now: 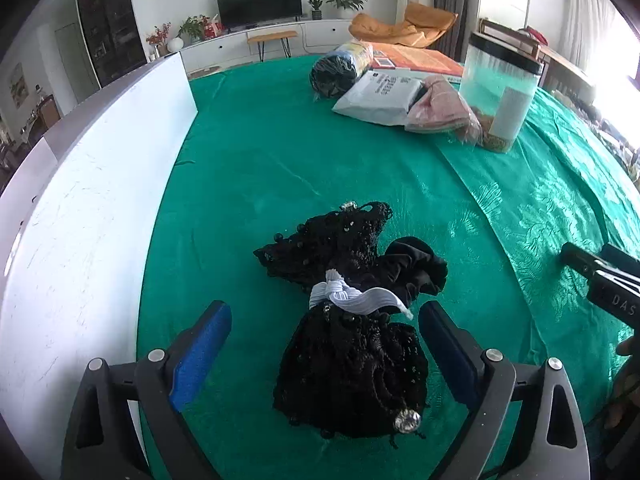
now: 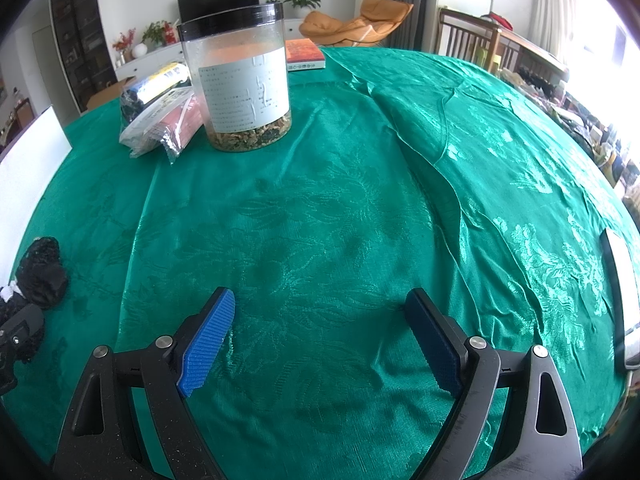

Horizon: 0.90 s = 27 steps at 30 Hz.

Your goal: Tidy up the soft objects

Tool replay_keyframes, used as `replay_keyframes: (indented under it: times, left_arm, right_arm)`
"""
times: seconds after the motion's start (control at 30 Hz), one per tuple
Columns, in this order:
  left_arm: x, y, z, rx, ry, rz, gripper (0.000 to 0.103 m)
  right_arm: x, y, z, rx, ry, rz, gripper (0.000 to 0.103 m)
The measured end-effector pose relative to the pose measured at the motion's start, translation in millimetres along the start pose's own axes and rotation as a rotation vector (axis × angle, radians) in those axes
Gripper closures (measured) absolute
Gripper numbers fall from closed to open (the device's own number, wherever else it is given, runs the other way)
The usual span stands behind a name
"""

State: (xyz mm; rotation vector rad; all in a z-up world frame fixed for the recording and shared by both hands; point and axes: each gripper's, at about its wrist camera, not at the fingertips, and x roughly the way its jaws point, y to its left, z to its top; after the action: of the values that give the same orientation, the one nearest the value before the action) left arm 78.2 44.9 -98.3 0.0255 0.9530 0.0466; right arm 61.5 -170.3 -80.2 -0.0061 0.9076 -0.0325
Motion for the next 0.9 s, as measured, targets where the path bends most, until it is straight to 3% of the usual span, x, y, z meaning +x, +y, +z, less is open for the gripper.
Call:
replay_keyframes:
  times: [0.37,0.7,0.77,0.83,0.9]
  left_arm:
    - [12.5,11.1,-0.5,-0.054,-0.014,-0.016,0.000]
    - [14.3,11.1,0.2,-0.060,-0.018,-0.015,0.000]
    - [14.3,11.0,0.6,-0.062,-0.018,-0.013,0.000]
    - [14.7,11.0,1.1,-0.065,-0.019,-0.011,0.000]
    - [14.4,10.6,0.7,-0.065,-0.019,-0.011,0.000]
  right_arm:
    - [0.1,0.1,0.1,0.000,0.000,0.000,0.014]
    - [-0.3,-0.5,0.3,0.002,0.000,0.007,0.014]
    - [-2.1,-4.2,3.9,0.048,-0.011,0.072,0.014]
    - [-2.6,-10.3,13.0,0.157,-0.042,0.240,0.014]
    - [2.5,-5.0,29.8,0.211,-0.058,0.353,0.014]
